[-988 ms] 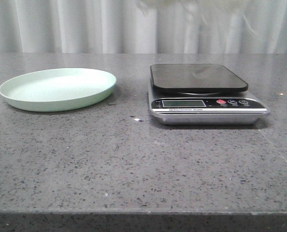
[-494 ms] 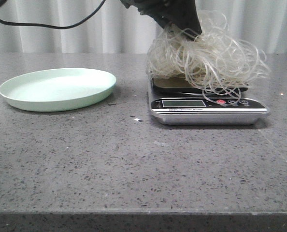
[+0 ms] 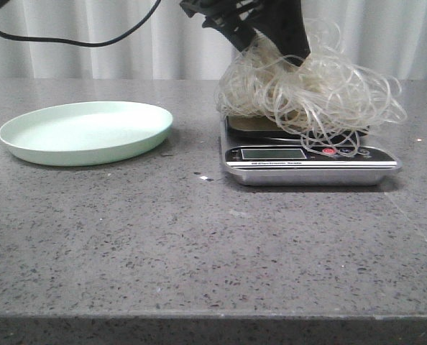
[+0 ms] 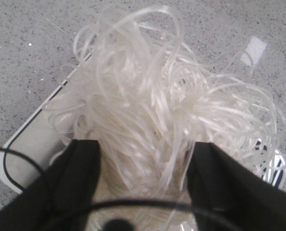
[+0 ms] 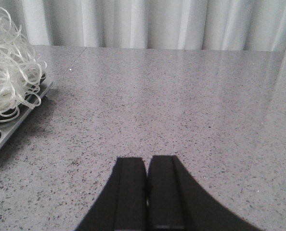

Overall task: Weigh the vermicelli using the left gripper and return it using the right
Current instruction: 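Lower the vermicelli onto the scale and open the left gripper, then raise the left gripper away from the scale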

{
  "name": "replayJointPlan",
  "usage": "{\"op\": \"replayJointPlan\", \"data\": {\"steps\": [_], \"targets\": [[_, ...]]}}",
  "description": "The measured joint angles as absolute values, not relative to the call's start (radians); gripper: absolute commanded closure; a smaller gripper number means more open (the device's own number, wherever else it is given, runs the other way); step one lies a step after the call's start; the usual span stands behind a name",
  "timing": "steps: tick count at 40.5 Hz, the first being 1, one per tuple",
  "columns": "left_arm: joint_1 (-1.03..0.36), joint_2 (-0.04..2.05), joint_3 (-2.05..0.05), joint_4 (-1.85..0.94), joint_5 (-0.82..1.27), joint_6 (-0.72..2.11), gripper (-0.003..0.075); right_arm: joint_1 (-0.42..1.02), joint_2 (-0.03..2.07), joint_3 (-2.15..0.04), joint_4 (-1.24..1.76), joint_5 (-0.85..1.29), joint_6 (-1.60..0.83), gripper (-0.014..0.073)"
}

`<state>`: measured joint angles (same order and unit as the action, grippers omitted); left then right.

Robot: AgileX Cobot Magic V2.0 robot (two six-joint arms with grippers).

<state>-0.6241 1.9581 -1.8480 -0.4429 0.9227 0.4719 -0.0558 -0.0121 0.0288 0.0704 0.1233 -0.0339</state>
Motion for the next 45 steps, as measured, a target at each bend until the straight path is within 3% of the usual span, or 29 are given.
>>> {"op": "replayJointPlan", "data": {"steps": [16, 23, 31, 45], "targets": [[-0.610, 1.960, -1.995, -0.443, 1.098, 0.414, 0.0181, -0.056, -0.012, 0.029, 0.070, 0.122, -0.034, 0.0442], [-0.569, 1.934, -2.031, -0.443, 1.168, 0.397, 0.0213, -0.056, -0.012, 0.029, 0.070, 0.115, -0.034, 0.0442], [-0.504, 1.823, -2.035, -0.425, 1.202, 0.359, 0.0300, -0.056, -0.012, 0.029, 0.070, 0.087, -0.034, 0.0442], [-0.382, 1.556, -1.956, -0.234, 1.260, 0.304, 0.0531, -0.056, -0.012, 0.029, 0.070, 0.071, -0.034, 0.0442]]}}
